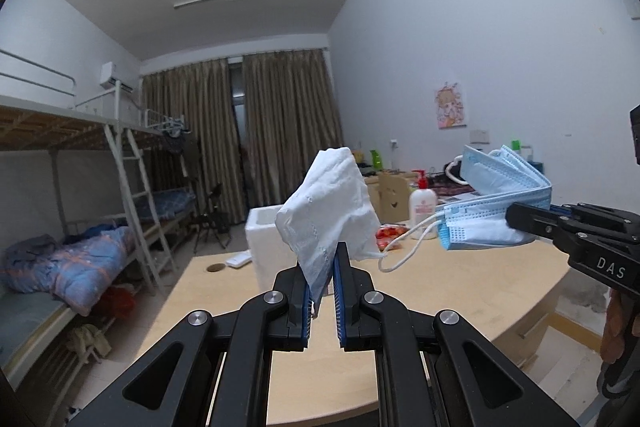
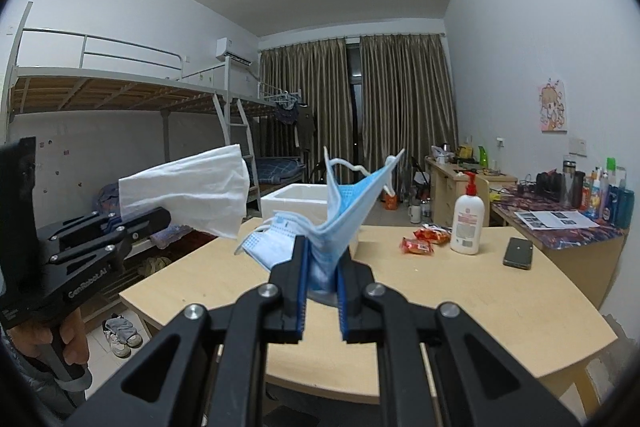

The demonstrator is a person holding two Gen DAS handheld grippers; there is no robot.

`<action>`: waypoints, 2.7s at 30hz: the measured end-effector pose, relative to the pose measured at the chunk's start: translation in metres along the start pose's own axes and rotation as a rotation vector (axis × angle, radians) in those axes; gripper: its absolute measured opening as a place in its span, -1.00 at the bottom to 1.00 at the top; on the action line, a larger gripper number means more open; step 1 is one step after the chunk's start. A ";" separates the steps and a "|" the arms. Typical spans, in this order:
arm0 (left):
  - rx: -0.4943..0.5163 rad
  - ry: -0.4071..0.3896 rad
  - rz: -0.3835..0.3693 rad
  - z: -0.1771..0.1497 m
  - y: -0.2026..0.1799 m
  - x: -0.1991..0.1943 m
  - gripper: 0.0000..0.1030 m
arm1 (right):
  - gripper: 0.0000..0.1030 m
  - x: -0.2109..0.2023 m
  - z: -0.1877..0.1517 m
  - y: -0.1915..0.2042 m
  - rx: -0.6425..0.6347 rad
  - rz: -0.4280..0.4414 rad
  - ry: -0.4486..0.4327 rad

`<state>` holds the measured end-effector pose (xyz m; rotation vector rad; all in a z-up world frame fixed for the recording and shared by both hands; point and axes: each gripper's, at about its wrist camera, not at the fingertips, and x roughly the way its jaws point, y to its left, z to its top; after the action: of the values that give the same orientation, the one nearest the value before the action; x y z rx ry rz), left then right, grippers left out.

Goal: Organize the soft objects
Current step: 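Carry the napkin with the left tool while the right tool carries the mask over the foam box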

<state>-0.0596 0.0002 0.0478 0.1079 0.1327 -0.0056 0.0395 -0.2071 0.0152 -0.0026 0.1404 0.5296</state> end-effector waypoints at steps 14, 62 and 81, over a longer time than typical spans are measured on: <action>-0.013 0.021 0.036 0.011 0.013 0.045 -0.81 | -0.70 0.035 0.010 -0.001 -0.012 0.029 0.011; -0.032 0.162 0.073 0.056 0.060 0.243 -0.81 | -0.70 0.201 0.073 -0.030 0.002 0.098 0.132; -0.037 0.213 0.080 0.049 0.073 0.304 -0.81 | -0.70 0.257 0.073 -0.038 0.004 0.105 0.192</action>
<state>0.2490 0.0678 0.0635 0.0766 0.3413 0.0889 0.2881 -0.1077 0.0521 -0.0424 0.3305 0.6333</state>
